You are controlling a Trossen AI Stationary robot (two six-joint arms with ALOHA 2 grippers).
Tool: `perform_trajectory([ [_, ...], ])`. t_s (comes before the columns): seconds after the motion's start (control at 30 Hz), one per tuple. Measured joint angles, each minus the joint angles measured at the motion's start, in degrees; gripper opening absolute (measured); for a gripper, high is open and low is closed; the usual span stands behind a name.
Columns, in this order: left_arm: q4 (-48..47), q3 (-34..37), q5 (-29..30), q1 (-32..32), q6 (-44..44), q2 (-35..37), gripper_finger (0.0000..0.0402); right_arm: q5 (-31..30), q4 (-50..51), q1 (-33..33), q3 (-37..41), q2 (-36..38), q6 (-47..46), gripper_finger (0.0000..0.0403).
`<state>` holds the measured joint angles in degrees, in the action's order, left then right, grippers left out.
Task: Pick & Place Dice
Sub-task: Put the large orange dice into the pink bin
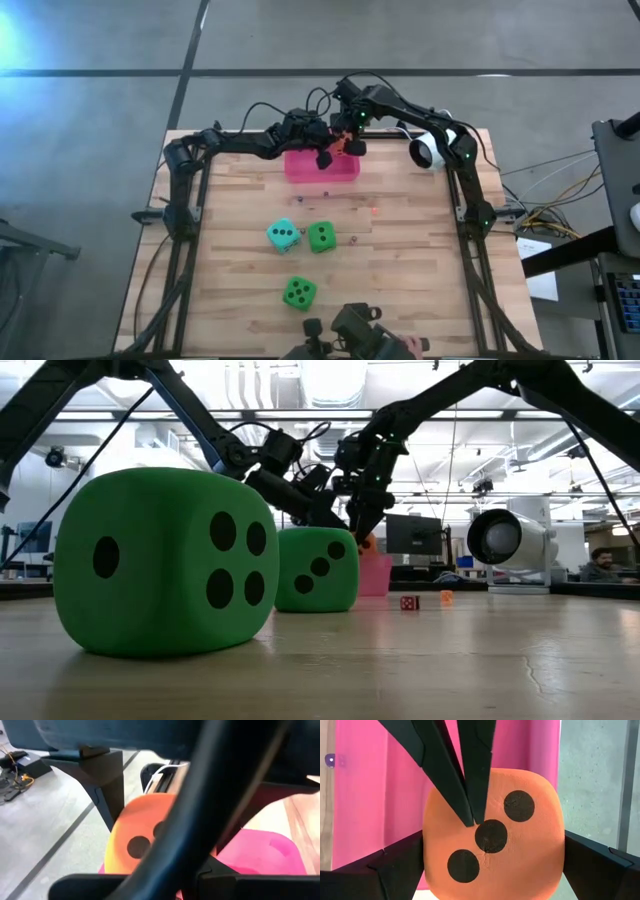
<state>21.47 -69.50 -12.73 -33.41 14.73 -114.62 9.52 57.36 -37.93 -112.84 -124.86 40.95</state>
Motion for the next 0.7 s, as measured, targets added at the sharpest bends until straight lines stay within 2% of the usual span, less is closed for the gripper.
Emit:
perform_trajectory([
  [0.37,4.2,-1.7,0.0,0.7,-0.5,-2.9,0.0001,-0.3,0.2,-0.1,0.0,0.0,-0.1,0.0397],
  [0.53,2.3,-3.8,0.1,0.7,-1.2,-3.0,0.0001,-0.2,0.1,-0.2,0.0,0.1,0.0,0.0397],
  [0.7,-4.5,-5.6,0.1,0.7,-1.3,-2.7,0.0001,-0.4,0.3,-0.2,0.0,0.1,0.2,0.0397],
])
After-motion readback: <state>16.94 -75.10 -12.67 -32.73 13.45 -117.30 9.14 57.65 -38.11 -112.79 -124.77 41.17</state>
